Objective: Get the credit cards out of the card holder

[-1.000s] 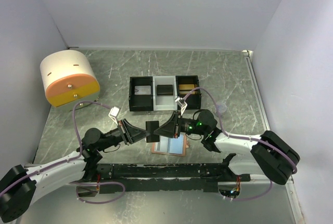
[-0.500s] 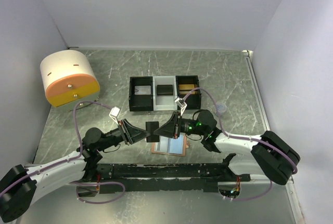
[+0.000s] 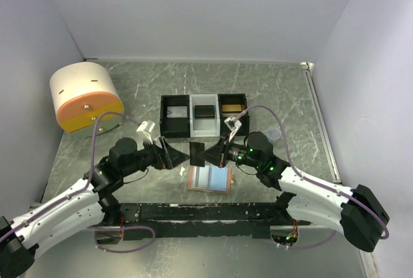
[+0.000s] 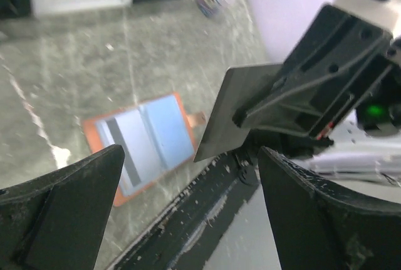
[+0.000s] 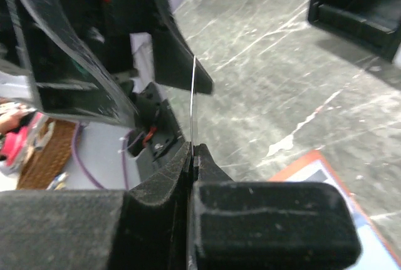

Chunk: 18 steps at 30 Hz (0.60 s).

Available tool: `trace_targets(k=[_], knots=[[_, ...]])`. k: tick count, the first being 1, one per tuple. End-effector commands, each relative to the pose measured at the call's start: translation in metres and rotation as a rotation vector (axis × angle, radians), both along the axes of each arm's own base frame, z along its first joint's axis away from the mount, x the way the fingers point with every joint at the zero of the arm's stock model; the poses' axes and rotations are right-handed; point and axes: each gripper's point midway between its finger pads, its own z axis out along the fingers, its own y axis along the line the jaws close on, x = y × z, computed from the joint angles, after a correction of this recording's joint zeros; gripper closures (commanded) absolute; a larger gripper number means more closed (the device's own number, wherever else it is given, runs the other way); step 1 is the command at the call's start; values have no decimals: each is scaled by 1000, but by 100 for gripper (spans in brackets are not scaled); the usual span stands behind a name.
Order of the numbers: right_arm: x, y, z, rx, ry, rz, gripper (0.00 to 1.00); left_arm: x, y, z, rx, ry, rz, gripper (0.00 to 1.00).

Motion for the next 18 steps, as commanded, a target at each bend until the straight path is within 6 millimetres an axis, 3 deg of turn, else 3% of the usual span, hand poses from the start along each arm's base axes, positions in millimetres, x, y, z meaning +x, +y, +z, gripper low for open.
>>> trace_targets(k=[1, 6, 11, 18], knots=[[19, -20, -13, -166, -92, -113, 100, 22, 48, -27, 425, 26, 152, 0], [32, -26, -4, -221, -152, -159, 100, 42, 62, -22, 610, 38, 204, 0], [34, -27, 1, -249, -175, -161, 100, 61, 91, -22, 757, 97, 289, 0], [34, -32, 2, -263, -196, -167, 100, 83, 134, 3, 746, 65, 405, 0]])
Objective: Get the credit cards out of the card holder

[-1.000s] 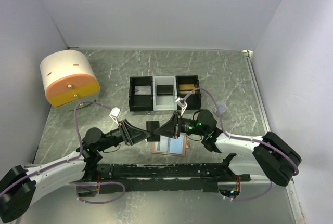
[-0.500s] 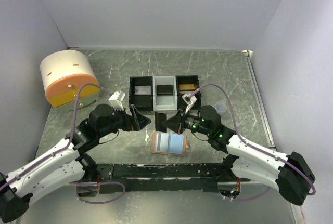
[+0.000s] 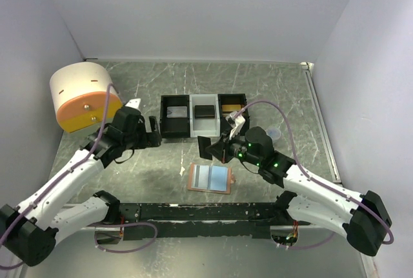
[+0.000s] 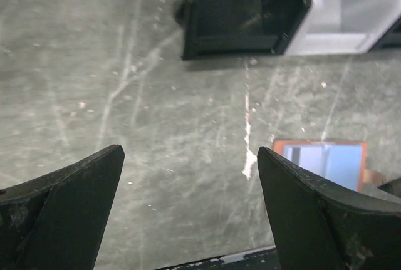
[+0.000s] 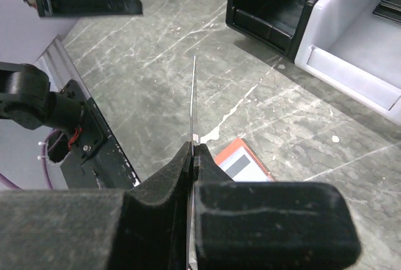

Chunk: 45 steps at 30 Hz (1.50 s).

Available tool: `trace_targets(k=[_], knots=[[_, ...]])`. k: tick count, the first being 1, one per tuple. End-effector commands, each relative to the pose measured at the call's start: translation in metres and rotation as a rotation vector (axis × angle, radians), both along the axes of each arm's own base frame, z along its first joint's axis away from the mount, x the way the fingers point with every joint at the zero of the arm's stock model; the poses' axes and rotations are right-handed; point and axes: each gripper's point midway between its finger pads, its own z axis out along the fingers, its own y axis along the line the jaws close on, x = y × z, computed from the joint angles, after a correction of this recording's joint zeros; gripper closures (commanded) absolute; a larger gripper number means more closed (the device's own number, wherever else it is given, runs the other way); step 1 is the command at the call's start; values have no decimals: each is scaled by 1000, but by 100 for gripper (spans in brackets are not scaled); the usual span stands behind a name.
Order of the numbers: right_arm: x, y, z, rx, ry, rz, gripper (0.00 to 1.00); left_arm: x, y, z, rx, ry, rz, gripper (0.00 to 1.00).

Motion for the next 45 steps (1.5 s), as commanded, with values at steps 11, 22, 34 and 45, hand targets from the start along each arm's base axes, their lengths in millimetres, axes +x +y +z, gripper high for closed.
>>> trace_targets(k=[11, 22, 34, 45], knots=[[19, -15, 12, -142, -130, -48, 100, 26, 84, 31, 152, -211, 213, 0], [57, -20, 28, -361, -300, -85, 100, 20, 95, 43, 142, -257, 281, 0], [94, -18, 42, -558, -446, -103, 100, 15, 103, 46, 140, -265, 334, 0], [123, 2, 19, -730, -405, -26, 100, 16, 102, 47, 146, -269, 312, 0]])
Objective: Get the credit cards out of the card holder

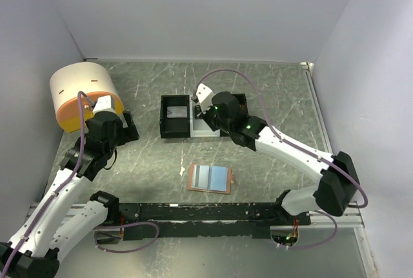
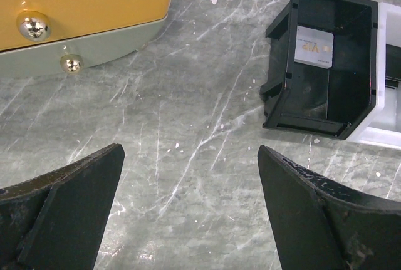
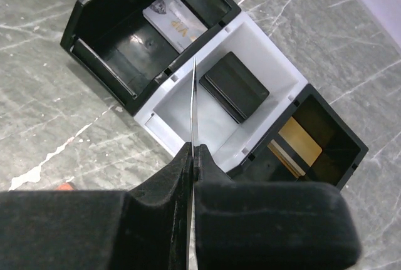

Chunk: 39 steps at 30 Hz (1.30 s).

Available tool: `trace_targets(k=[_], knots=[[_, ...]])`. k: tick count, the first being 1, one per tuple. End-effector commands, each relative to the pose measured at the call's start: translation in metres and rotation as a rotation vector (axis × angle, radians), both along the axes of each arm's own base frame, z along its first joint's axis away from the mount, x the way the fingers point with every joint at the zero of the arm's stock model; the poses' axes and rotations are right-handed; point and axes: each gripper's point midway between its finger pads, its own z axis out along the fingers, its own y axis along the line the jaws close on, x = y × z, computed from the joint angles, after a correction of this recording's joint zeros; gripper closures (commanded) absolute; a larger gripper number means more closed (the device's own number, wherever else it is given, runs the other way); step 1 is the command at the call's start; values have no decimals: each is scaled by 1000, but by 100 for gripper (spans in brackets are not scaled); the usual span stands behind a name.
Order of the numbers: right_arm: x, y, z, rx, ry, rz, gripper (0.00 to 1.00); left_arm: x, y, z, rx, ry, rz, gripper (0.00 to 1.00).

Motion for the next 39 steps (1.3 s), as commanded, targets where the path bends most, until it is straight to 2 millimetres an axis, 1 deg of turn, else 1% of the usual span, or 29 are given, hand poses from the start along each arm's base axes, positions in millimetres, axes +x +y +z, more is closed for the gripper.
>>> trace_targets(k=[1, 4, 6, 9, 12, 14, 17, 19, 21, 24, 26, 30, 34, 39], knots=[[9, 1, -14, -104, 26, 3, 100, -1, 5, 2, 15, -6, 11, 0], [18, 2, -29, -161, 35, -13, 100, -1, 7, 2, 15, -8, 23, 0], [29, -3, -38, -217, 23, -52, 100, -2, 7, 4, 14, -14, 26, 0], [43, -4, -49, -297, -4, -54, 100, -2, 7, 5, 11, -20, 25, 0], [54, 3, -55, -319, -15, -11, 100, -2, 3, 4, 5, -20, -1, 0], [64, 8, -52, -333, -29, 14, 100, -2, 2, 2, 7, -11, -10, 1], [78, 8, -50, -380, -99, 29, 100, -2, 3, 1, 12, -3, -6, 1], [84, 7, -59, -430, -131, 66, 100, -2, 2, 1, 12, 0, -10, 1], [93, 3, -66, -478, -150, 44, 100, -2, 1, 1, 11, 0, -18, 0], [96, 4, -80, -517, -119, 78, 100, -2, 0, 2, 14, 2, -31, 0], [98, 9, -85, -524, -124, 105, 100, -2, -1, 3, 12, -4, -38, 0], [111, 8, -91, -582, -144, 99, 100, -2, -2, 2, 10, -1, -42, 0], [123, 5, -103, -647, -142, 112, 100, -2, -4, 1, 8, 4, -50, 0], [137, 5, -115, -677, -147, 116, 100, -2, -3, 0, 13, 8, -43, 0]])
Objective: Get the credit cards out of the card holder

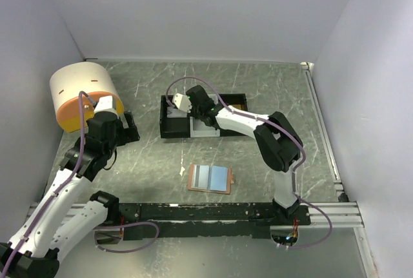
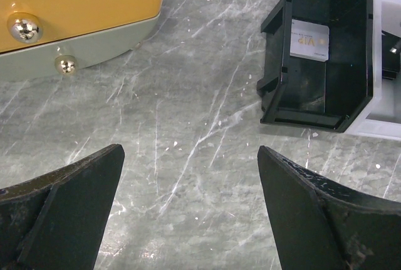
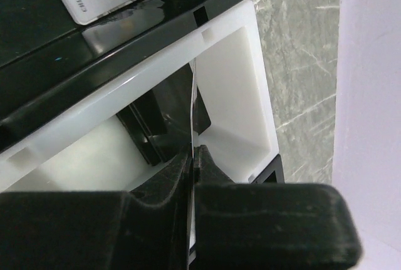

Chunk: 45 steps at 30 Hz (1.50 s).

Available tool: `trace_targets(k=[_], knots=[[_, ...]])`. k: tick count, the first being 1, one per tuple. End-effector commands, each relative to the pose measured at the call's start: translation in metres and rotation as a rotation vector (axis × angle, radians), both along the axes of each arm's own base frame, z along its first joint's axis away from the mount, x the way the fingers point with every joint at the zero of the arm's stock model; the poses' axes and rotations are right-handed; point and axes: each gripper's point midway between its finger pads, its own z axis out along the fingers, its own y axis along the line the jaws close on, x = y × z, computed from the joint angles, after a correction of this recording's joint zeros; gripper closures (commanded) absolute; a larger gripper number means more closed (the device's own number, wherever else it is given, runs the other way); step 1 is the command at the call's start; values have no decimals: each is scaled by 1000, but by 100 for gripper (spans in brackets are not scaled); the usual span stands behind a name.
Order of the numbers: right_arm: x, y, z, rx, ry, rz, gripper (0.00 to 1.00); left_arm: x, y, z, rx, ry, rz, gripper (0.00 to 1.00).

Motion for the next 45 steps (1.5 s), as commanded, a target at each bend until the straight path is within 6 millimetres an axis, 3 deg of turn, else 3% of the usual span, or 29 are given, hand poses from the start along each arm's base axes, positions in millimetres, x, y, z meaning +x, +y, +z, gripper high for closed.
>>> trace_targets(k=[1, 4, 5, 8, 14, 17, 18, 33, 35, 45], knots=[[19, -1, -1, -33, -35, 5, 100, -1, 1, 1, 8, 2, -9, 0], [25, 0, 0, -19, -55, 12, 100, 0, 1, 1, 8, -1, -10, 0], [26, 0, -13, -30, -45, 13, 100, 0, 1, 1, 7, 0, -11, 0], [25, 3, -28, -40, -15, 31, 99, 0, 0, 0, 9, 5, -14, 0], [24, 2, -40, -38, 72, 0, 91, 0, -1, -1, 8, 9, -22, 0], [21, 2, -36, -18, 84, -13, 70, 0, -2, -1, 8, 9, -24, 0], [20, 1, -35, -9, 90, -14, 67, 0, -2, -1, 8, 8, -24, 0], [8, -2, -23, 104, 133, -56, 64, 0, -8, -2, -1, 12, -61, 0], [10, -2, -10, 136, 116, -62, 64, 0, -9, -2, -5, 12, -63, 0], [4, 5, 17, 276, 103, -72, 64, 1, -9, -4, -2, 20, -67, 0]])
